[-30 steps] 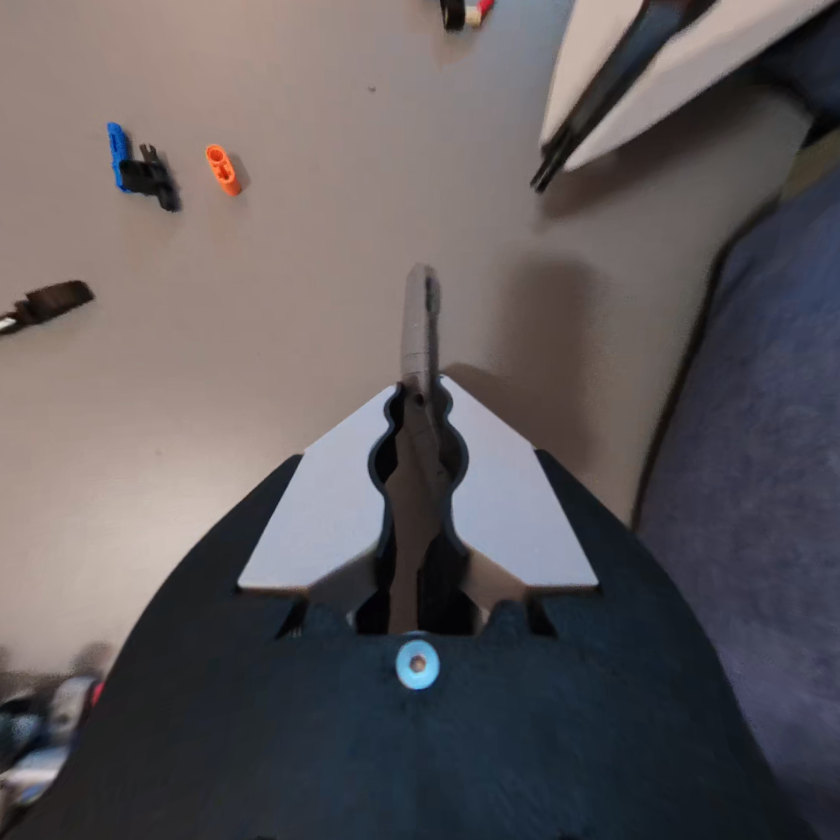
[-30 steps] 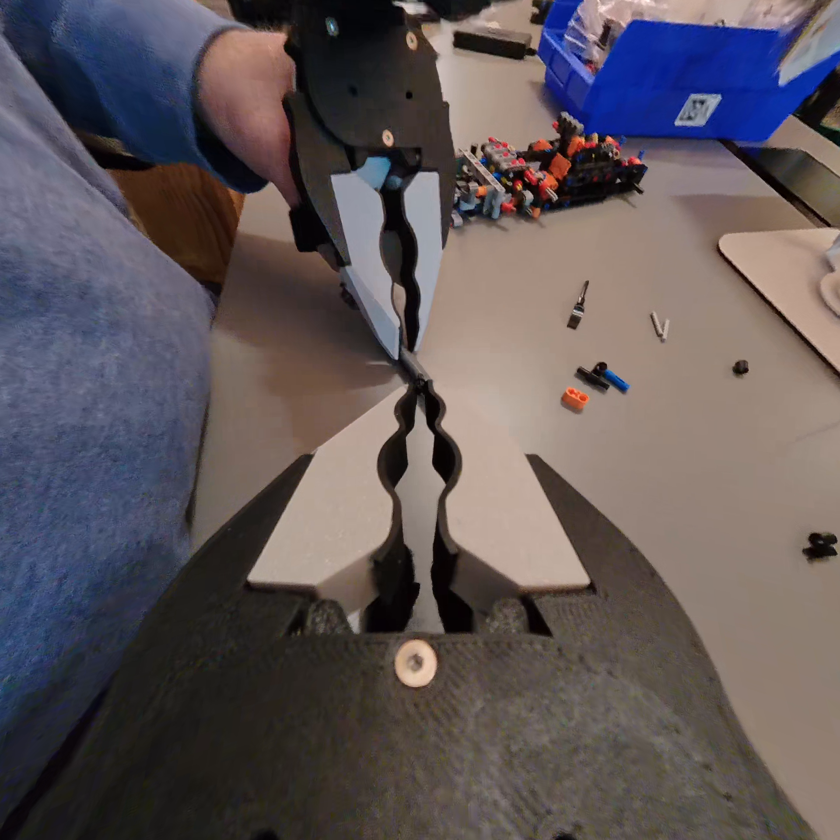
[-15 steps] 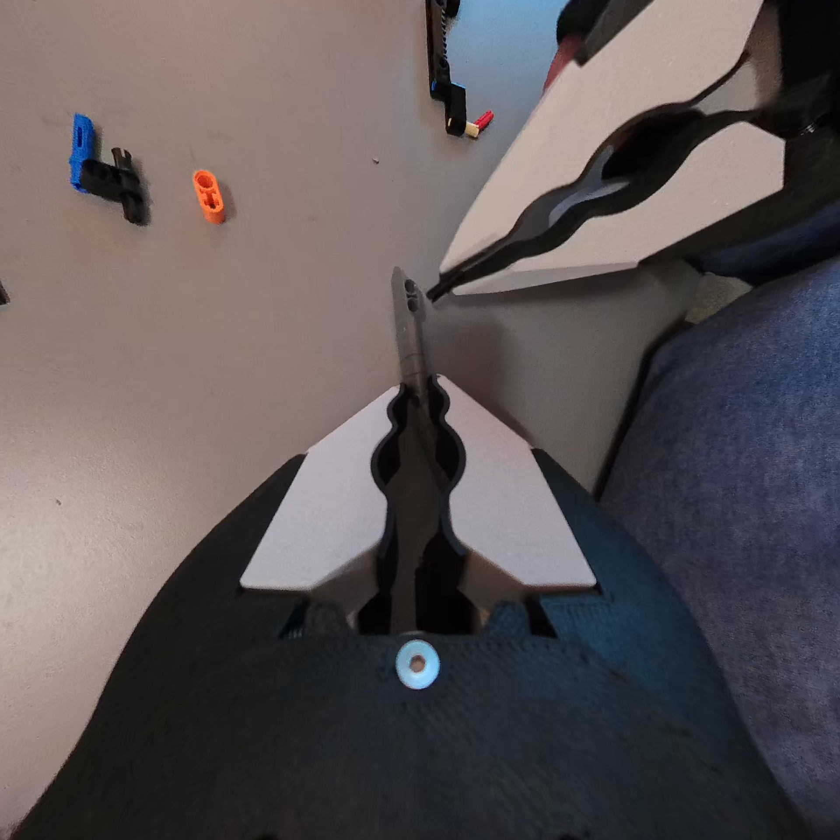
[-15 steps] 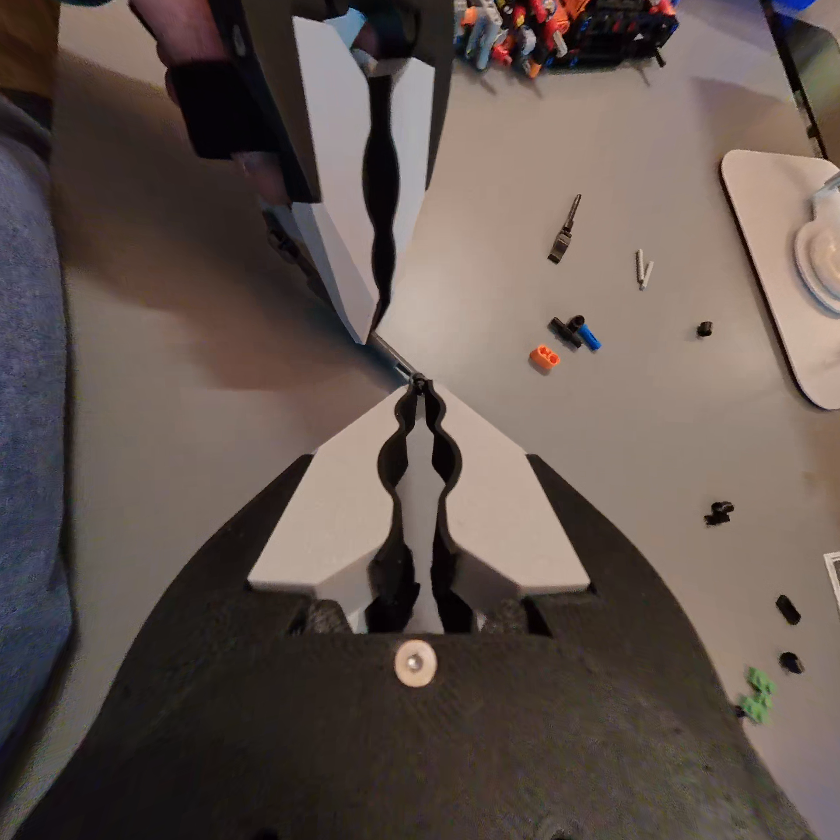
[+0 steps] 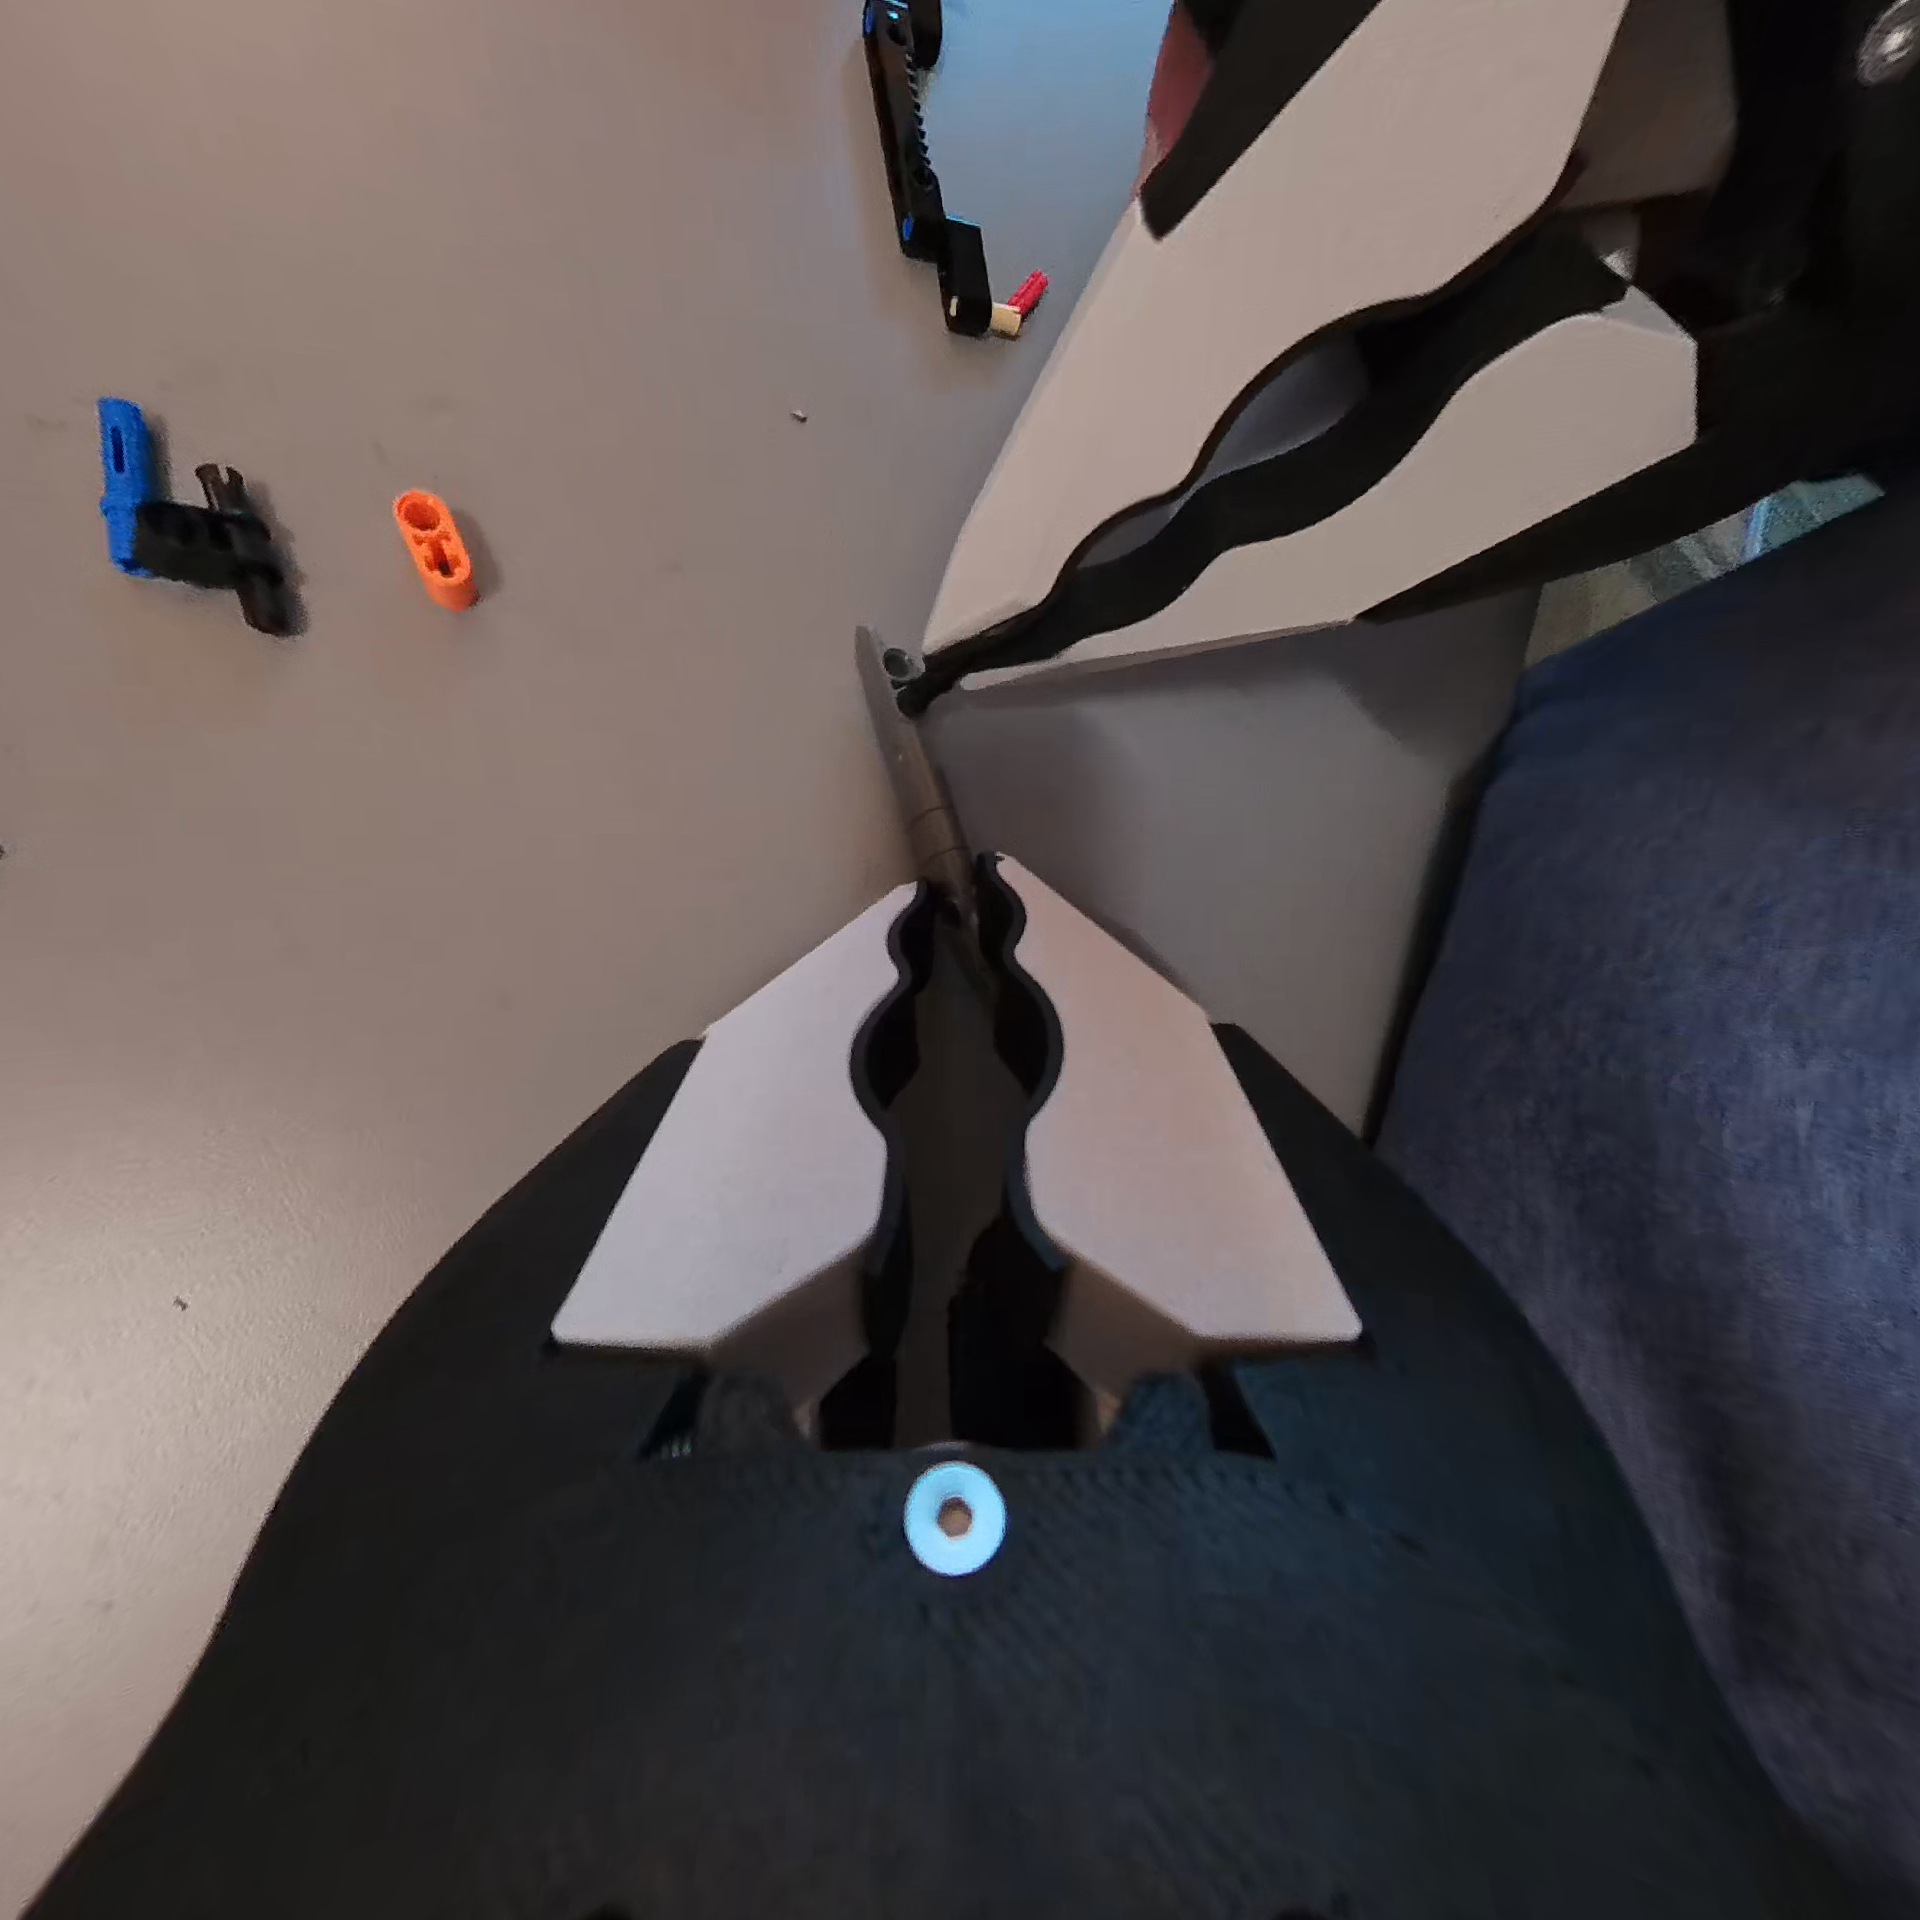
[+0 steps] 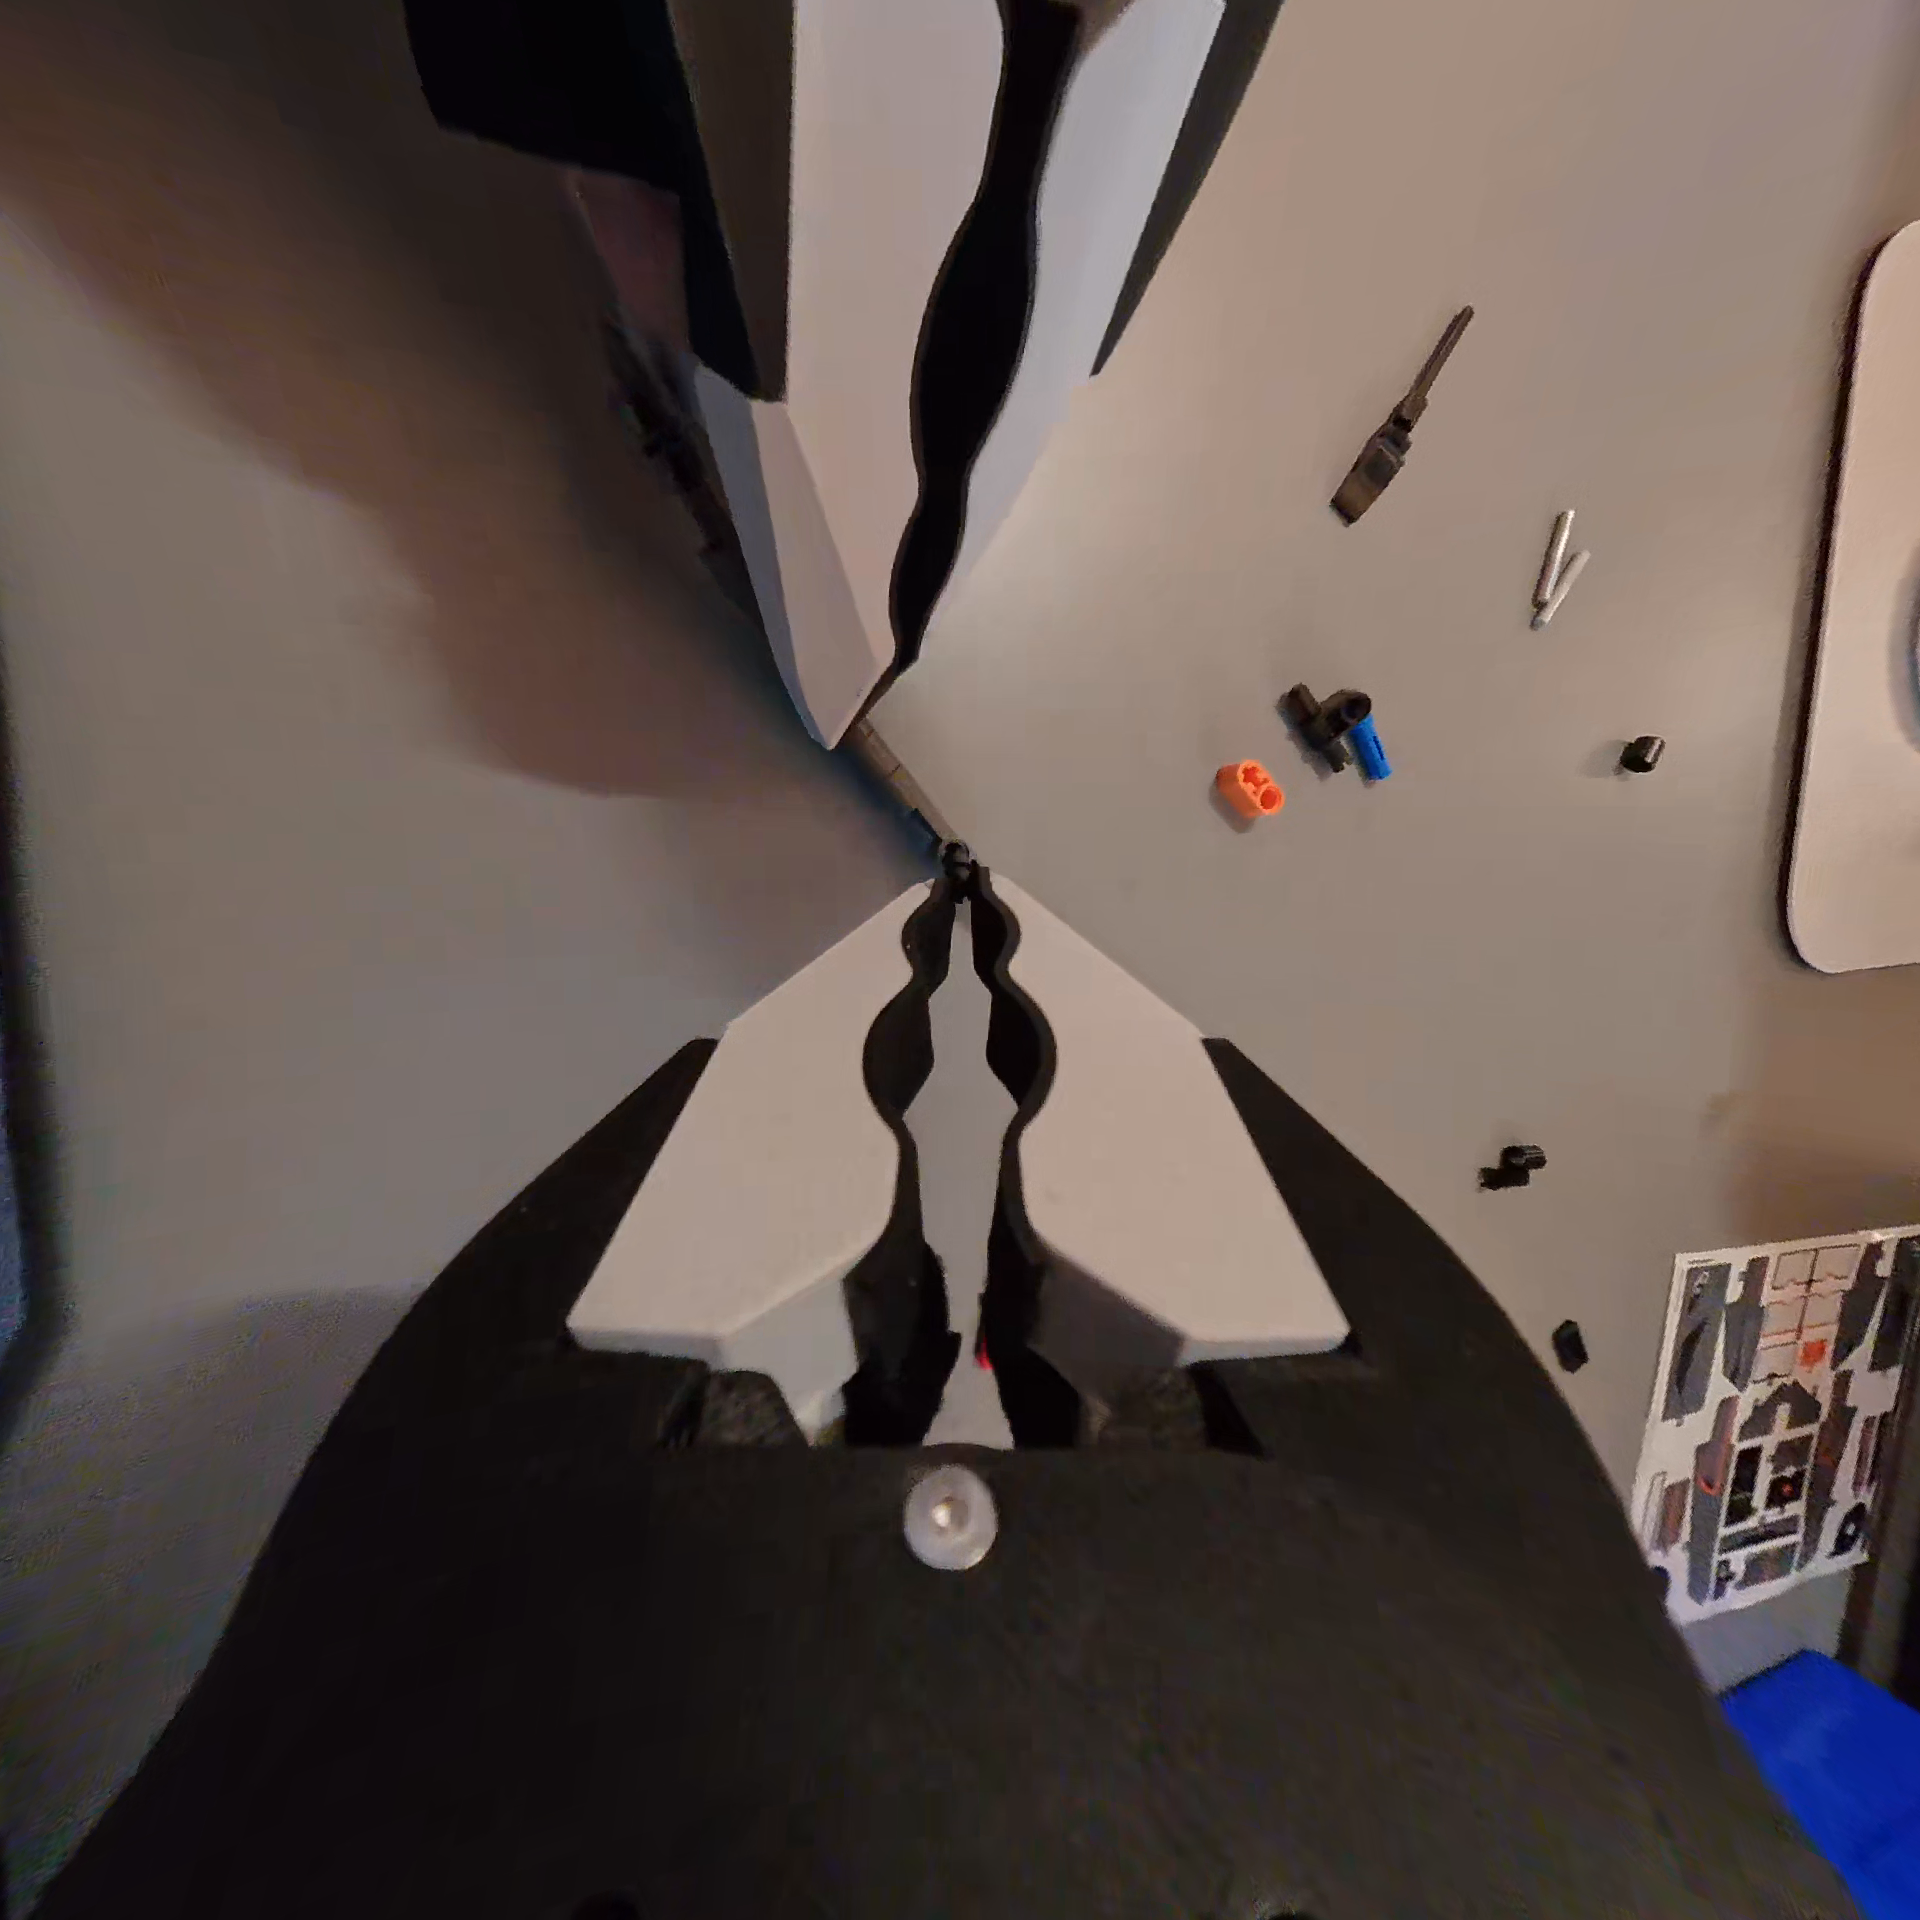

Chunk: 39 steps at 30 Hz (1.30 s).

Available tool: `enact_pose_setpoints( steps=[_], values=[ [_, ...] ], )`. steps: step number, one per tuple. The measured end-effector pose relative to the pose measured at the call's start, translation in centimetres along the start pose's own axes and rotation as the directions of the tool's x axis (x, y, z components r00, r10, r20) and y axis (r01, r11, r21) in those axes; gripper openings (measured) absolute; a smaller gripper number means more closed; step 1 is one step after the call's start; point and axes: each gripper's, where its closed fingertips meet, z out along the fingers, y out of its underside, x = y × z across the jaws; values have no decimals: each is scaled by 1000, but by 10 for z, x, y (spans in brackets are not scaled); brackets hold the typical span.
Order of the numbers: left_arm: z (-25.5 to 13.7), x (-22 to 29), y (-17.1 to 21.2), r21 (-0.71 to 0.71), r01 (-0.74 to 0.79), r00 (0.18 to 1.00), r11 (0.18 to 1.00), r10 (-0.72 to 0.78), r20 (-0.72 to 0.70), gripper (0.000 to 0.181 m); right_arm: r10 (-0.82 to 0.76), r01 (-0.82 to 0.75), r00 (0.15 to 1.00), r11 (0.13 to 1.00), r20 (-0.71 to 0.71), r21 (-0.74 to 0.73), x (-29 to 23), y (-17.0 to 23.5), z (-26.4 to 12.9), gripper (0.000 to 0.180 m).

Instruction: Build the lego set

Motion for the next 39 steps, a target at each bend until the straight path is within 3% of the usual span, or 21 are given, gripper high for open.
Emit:
enact_pose_setpoints(
  steps=[17, 27, 33, 34, 39],
  values=[
    [2, 1, -5, 23, -116, 988, 993, 118, -95, 3, -94, 119, 982, 981, 164, -152, 2, 5, 1, 1],
    [5, 4, -7, 51, -180, 977, 982, 185, -106, 3, -114, 164, 939, 978, 325, -128, -1, 8, -2, 0],
    [1, 9, -14, 118, -159, 980, 980, 171, -99, 6, -86, 123, 953, 986, 292, -114, -3, 9, -1, 0],
    [0, 13, -16, 129, -153, 980, 980, 168, -111, 13, -87, 129, 954, 983, 288, -131, -5, 13, 2, 0],
    [13, 16, -8, 56, -193, 978, 980, 197, -68, 23, -56, 83, 961, 992, 269, -90, -9, 11, 3, 0]
  ],
)
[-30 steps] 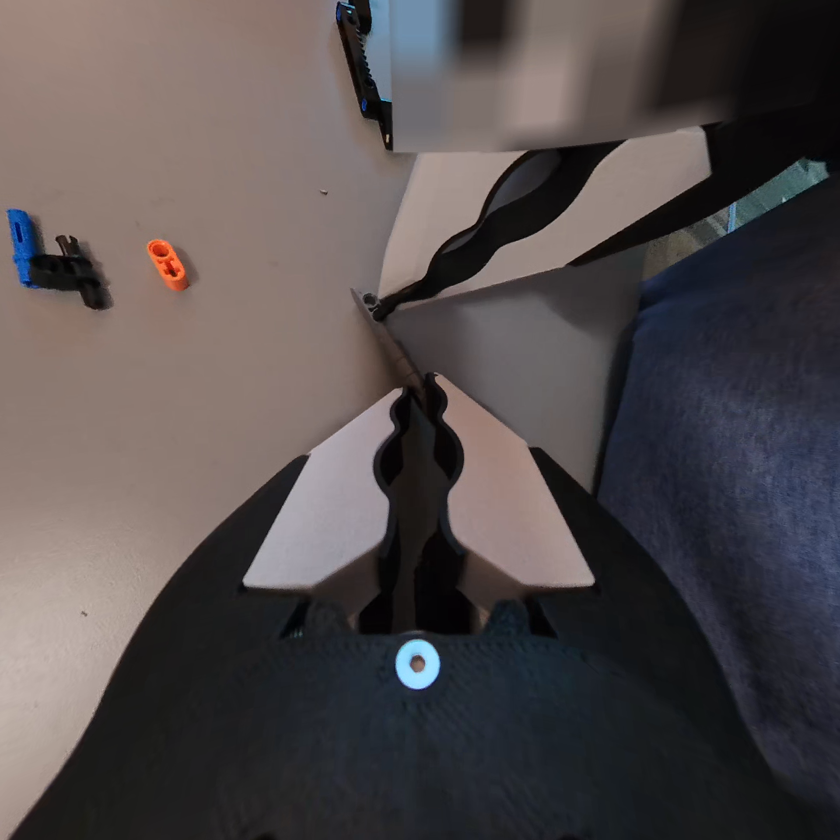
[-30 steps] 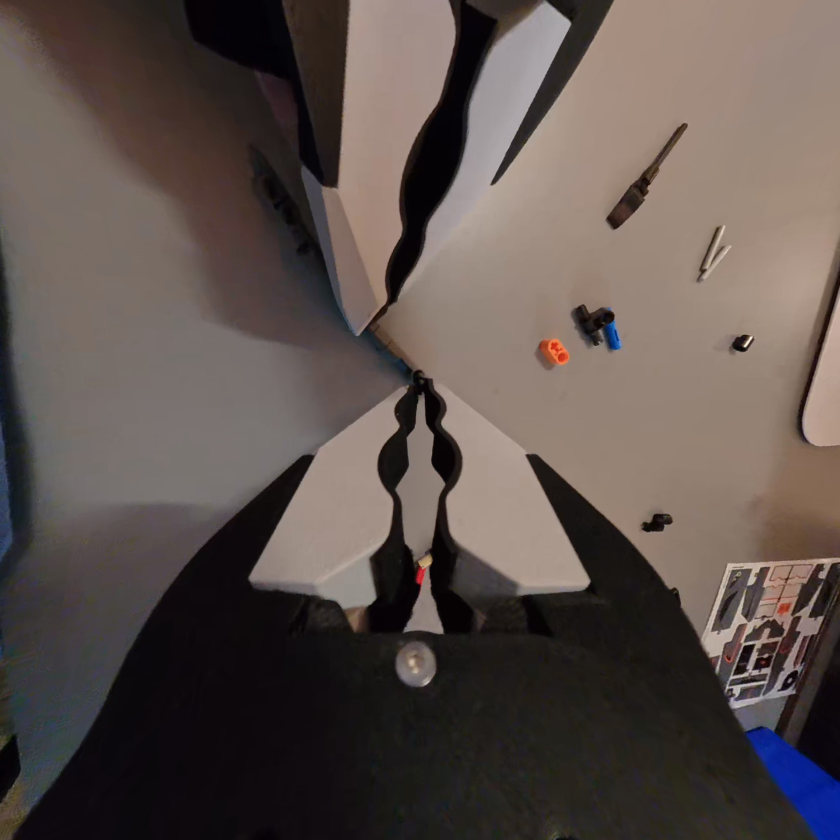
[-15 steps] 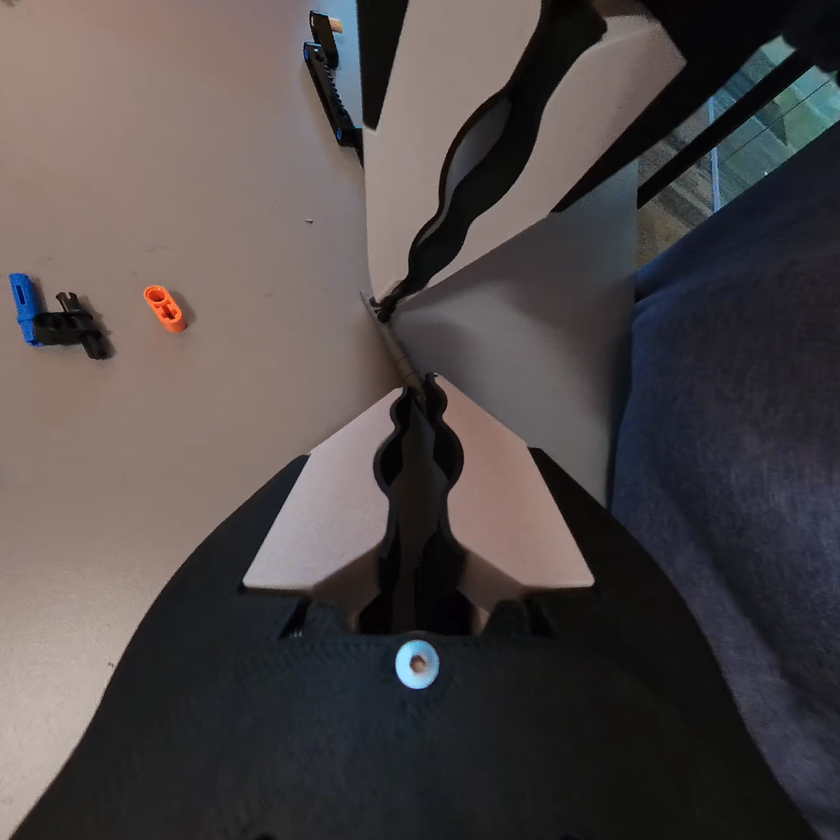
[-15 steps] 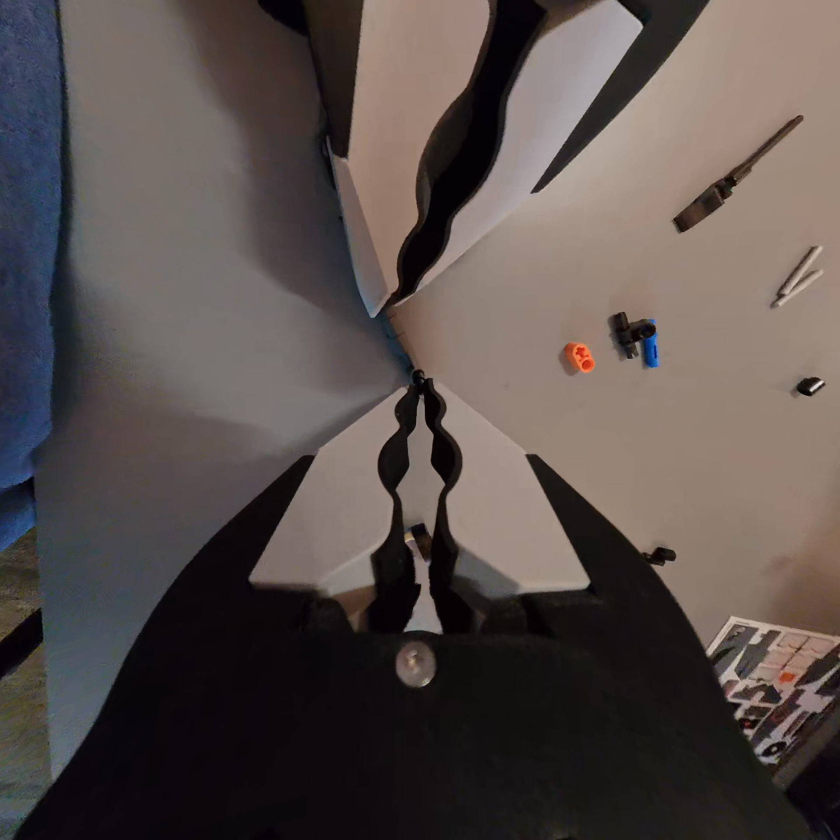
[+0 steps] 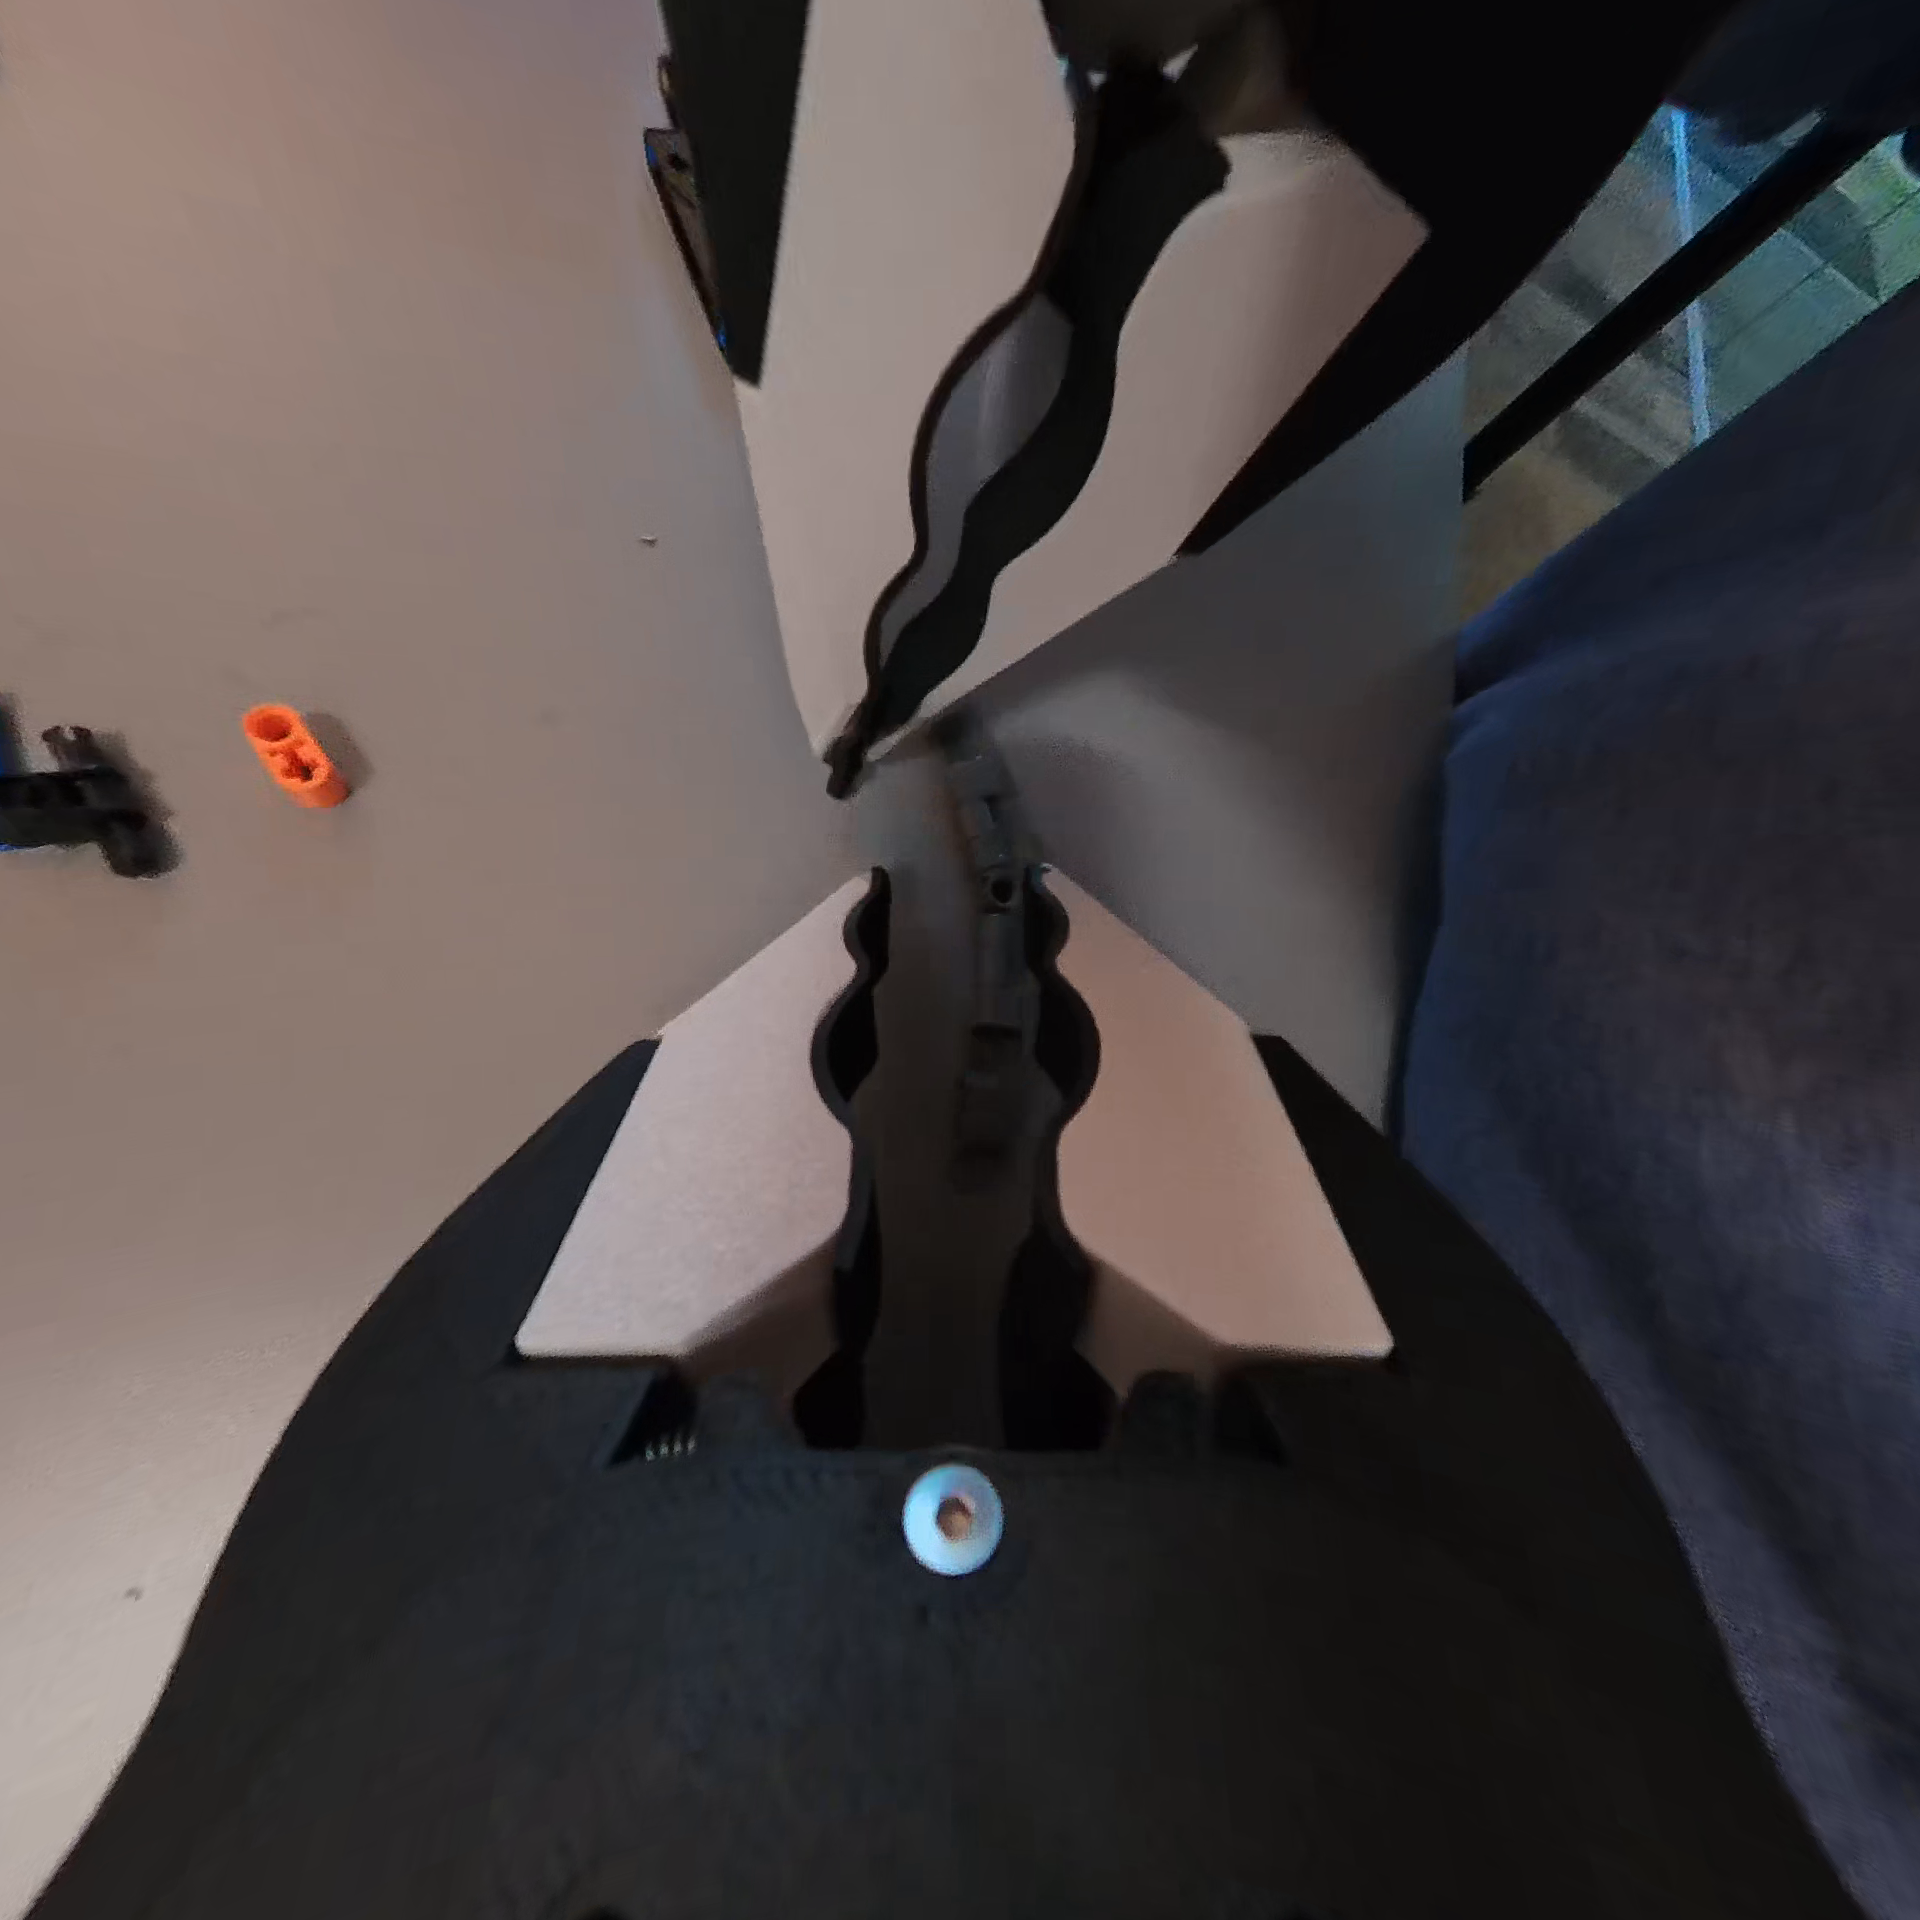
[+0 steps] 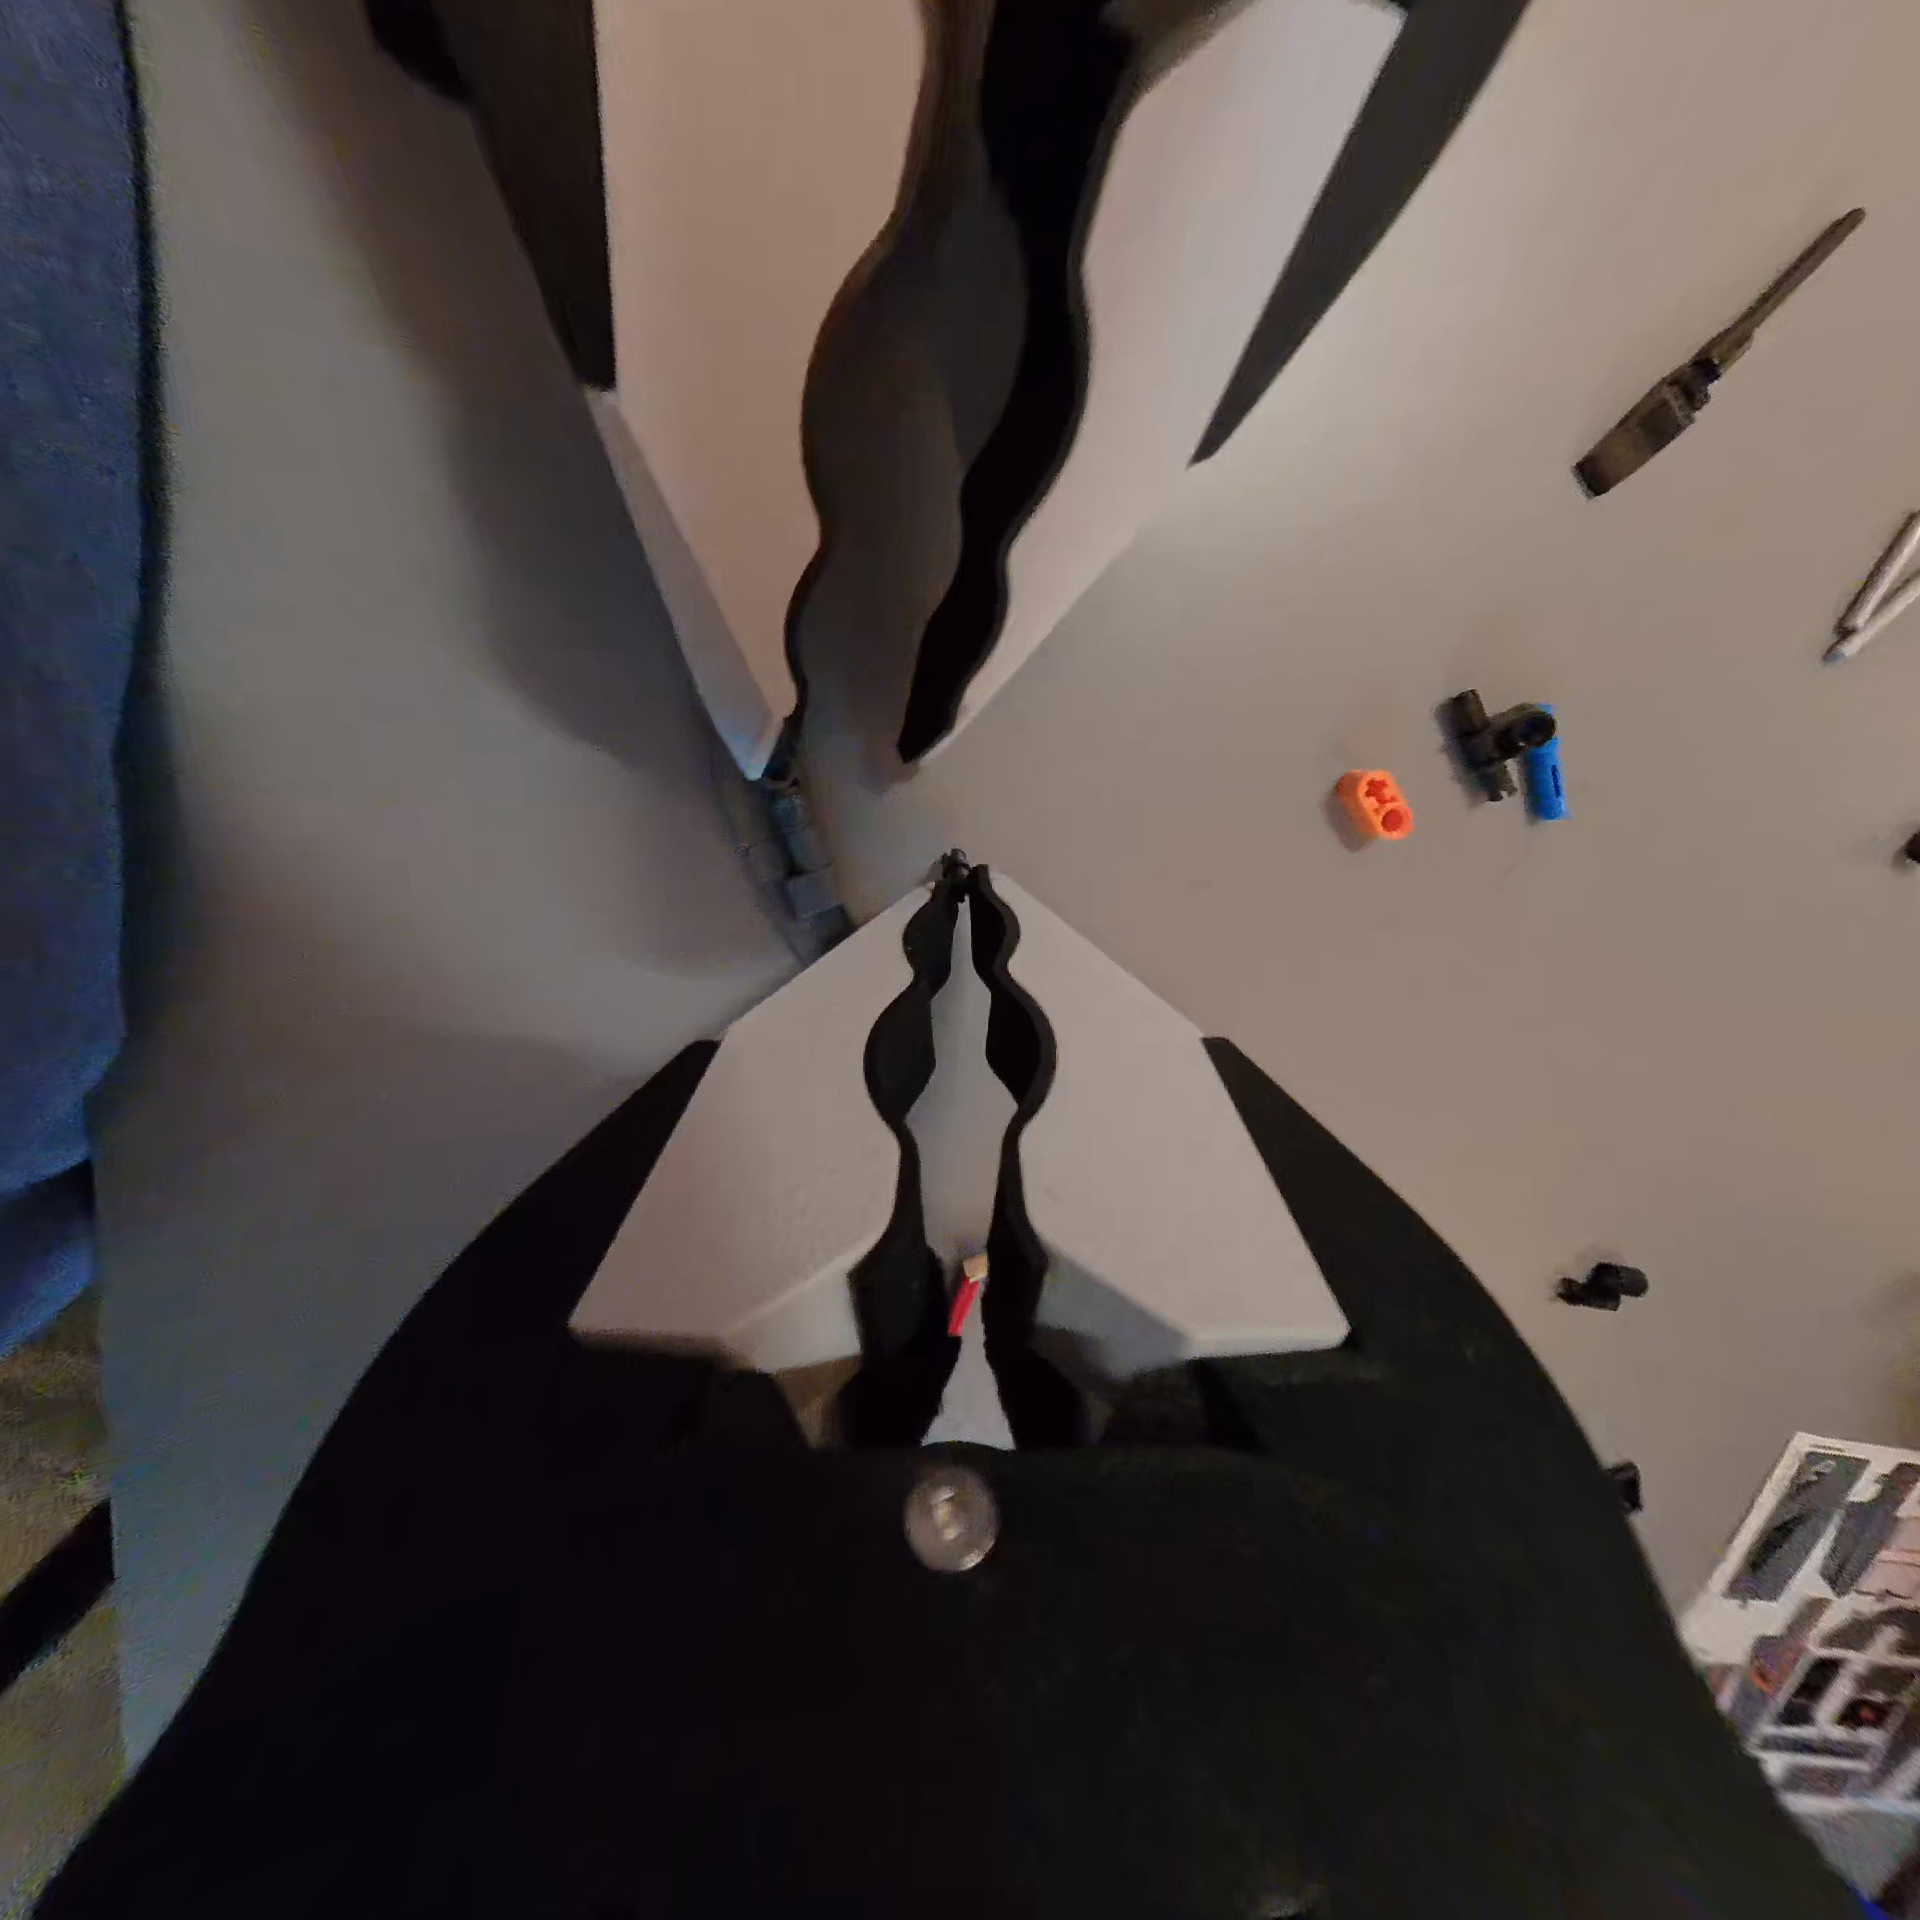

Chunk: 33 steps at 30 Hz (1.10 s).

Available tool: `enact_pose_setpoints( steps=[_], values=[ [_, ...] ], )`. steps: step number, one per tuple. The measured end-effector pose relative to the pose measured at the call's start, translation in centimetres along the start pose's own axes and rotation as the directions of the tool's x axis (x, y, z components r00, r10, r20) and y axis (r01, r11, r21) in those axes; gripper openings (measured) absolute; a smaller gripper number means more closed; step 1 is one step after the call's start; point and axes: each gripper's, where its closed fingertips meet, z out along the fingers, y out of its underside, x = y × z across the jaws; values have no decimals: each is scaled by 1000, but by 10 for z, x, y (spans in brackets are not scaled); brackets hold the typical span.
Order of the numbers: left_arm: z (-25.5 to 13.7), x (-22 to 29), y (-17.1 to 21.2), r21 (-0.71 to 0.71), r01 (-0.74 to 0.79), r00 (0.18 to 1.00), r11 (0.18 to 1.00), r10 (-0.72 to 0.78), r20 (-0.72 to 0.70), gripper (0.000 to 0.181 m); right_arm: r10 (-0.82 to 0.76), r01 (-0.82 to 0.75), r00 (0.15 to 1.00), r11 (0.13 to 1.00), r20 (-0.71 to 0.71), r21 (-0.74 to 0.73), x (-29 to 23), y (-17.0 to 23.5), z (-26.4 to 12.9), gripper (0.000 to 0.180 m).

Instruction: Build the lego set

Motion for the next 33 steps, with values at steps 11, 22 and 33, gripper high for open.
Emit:
enact_pose_setpoints(
  steps=[11, 22, 33],
  values=[
    [-8, 11, 4, 9, 39, 994, 999, -40, 99, 31, 201, -203, 979, 956, 30, 211, -13, 11, -23, 1],
    [-32, -9, 38, -35, 67, 915, 997, -47, 401, 29, 205, -234, 971, 927, 126, 294, -14, -2, -1, 1],
    [-34, -25, 30, -7, 64, 862, 998, -52, 505, 28, 311, -381, 922, 834, 230, 400, -38, -11, -5, 1]
  ],
)
